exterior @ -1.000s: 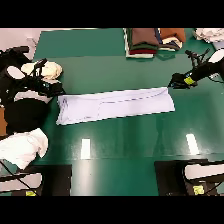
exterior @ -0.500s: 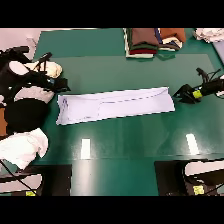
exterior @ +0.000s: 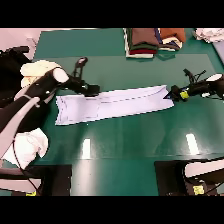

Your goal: Fold the shirts.

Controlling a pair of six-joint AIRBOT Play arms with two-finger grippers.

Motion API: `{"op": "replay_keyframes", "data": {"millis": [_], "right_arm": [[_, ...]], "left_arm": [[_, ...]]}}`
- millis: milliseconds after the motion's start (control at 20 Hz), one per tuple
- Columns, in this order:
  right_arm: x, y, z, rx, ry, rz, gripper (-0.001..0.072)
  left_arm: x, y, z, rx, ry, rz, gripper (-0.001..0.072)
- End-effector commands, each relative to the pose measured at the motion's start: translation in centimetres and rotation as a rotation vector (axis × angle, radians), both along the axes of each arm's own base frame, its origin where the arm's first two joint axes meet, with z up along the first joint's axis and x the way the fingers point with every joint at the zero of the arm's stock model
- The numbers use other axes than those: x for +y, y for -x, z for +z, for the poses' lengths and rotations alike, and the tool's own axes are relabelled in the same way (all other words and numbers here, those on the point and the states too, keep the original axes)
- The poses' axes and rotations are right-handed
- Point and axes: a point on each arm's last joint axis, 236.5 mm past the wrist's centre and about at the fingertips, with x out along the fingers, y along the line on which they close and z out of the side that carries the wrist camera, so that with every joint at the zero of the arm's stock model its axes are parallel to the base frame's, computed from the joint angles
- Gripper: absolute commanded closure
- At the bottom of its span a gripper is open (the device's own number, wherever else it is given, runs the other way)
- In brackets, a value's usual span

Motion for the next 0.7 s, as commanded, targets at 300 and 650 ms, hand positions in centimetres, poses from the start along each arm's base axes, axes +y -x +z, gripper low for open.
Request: {"op": "replay_keyframes", "data": {"millis": [300,650], "right_arm": [[8.5,-1.3,19.2,-0.373,0.048,0.197,0.0695],[17.7,0.0,26.5,-0.527,0.004,0.345,0.0695]], "left_arm": [[-10.2,0.1,-5.4,0.041,-0.003,-0.146,0.0684],[-10.6,0.2,-6.1,0.06,0.008,-0.132,0.0684]]}}
